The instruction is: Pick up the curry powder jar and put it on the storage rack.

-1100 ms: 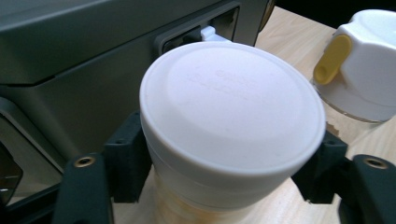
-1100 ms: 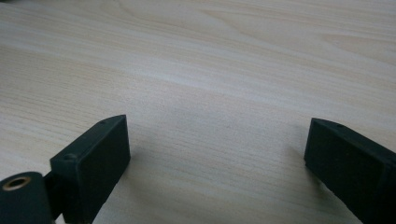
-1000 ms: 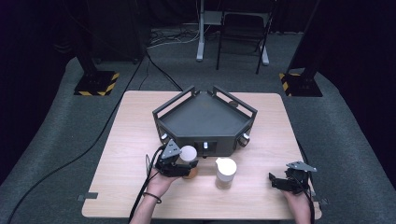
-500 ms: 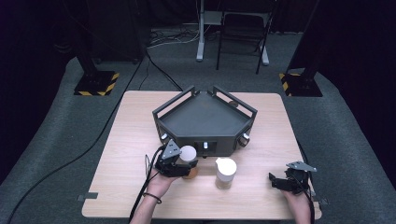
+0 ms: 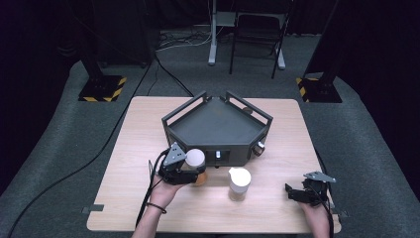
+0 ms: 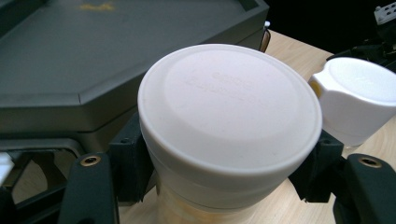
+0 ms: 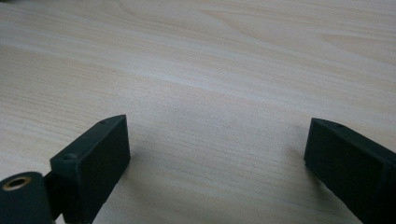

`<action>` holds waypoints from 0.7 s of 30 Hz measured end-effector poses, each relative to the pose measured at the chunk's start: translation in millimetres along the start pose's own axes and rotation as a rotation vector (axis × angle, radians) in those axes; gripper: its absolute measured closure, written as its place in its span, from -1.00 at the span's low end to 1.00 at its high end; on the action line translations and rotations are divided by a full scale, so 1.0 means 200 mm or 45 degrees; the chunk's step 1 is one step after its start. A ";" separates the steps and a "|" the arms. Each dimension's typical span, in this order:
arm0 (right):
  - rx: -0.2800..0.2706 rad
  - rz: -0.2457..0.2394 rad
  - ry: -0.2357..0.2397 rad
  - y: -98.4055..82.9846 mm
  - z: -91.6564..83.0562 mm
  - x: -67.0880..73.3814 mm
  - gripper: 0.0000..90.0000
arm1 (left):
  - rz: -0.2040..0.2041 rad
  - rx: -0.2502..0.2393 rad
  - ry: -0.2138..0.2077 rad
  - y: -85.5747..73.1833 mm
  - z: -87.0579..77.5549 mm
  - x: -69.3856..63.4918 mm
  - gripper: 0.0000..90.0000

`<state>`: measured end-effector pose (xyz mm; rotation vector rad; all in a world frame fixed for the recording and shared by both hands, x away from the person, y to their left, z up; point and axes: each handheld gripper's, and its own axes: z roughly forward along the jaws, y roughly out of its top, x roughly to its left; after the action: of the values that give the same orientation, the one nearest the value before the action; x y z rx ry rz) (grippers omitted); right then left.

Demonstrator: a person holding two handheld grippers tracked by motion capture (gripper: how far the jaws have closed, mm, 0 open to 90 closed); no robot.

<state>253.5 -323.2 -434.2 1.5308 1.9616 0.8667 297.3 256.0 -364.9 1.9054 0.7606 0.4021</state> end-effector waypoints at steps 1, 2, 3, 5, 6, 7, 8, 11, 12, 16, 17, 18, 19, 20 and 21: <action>0.000 -0.001 0.000 0.00 0.00 0.00 -0.87 | 0.003 0.002 0.001 0.01 0.00 0.00 -0.26; 0.000 0.000 0.000 0.00 0.00 0.00 -0.87 | 0.006 0.003 0.002 0.02 -0.01 0.00 -0.26; 0.000 0.000 0.000 0.00 0.00 0.00 -0.87 | 0.009 0.003 0.002 0.03 -0.01 0.00 -0.26; 0.000 0.000 0.000 0.00 0.00 0.00 -0.87 | 0.012 0.002 0.006 0.04 -0.02 0.00 -0.26; 0.000 0.000 0.000 0.00 0.00 0.00 -0.87 | 0.014 0.000 0.008 0.05 -0.03 0.00 -0.26; 0.000 -0.001 0.000 0.00 0.00 0.00 -0.87 | 0.014 -0.001 0.010 0.06 -0.04 0.00 -0.26; 0.000 0.000 0.000 0.00 0.00 0.00 -0.87 | 0.016 -0.003 0.011 0.06 -0.04 0.00 -0.26; 0.000 -0.001 0.000 0.00 0.00 0.00 -0.87 | 0.018 -0.006 0.014 0.09 -0.06 0.00 -0.26; 0.000 -0.001 0.000 0.00 0.00 0.00 -0.87 | 0.022 -0.005 0.015 0.10 -0.07 0.00 -0.26; 0.000 0.000 0.000 0.00 0.00 0.00 -0.87 | 0.033 -0.009 0.017 0.14 -0.09 0.00 -0.26; 0.000 -0.001 0.000 0.00 0.00 0.00 -0.87 | 0.029 -0.011 0.014 0.15 -0.09 0.00 -0.26; 0.000 0.000 0.000 0.00 0.00 0.00 -0.87 | 0.028 -0.012 0.012 0.16 -0.09 0.00 -0.26; 0.000 0.000 0.000 0.00 0.00 0.00 -0.87 | 0.030 -0.013 0.012 0.17 -0.10 0.00 -0.26; 0.000 0.000 0.000 0.00 0.00 0.00 -0.87 | 0.034 -0.014 0.015 0.18 -0.10 0.00 -0.26; 0.000 0.000 0.000 0.00 0.00 0.00 -0.87 | 0.036 -0.015 0.017 0.19 -0.11 0.00 -0.26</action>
<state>253.5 -323.2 -434.2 1.5307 1.9616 0.8666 297.1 259.0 -321.4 1.9059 0.7390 0.4367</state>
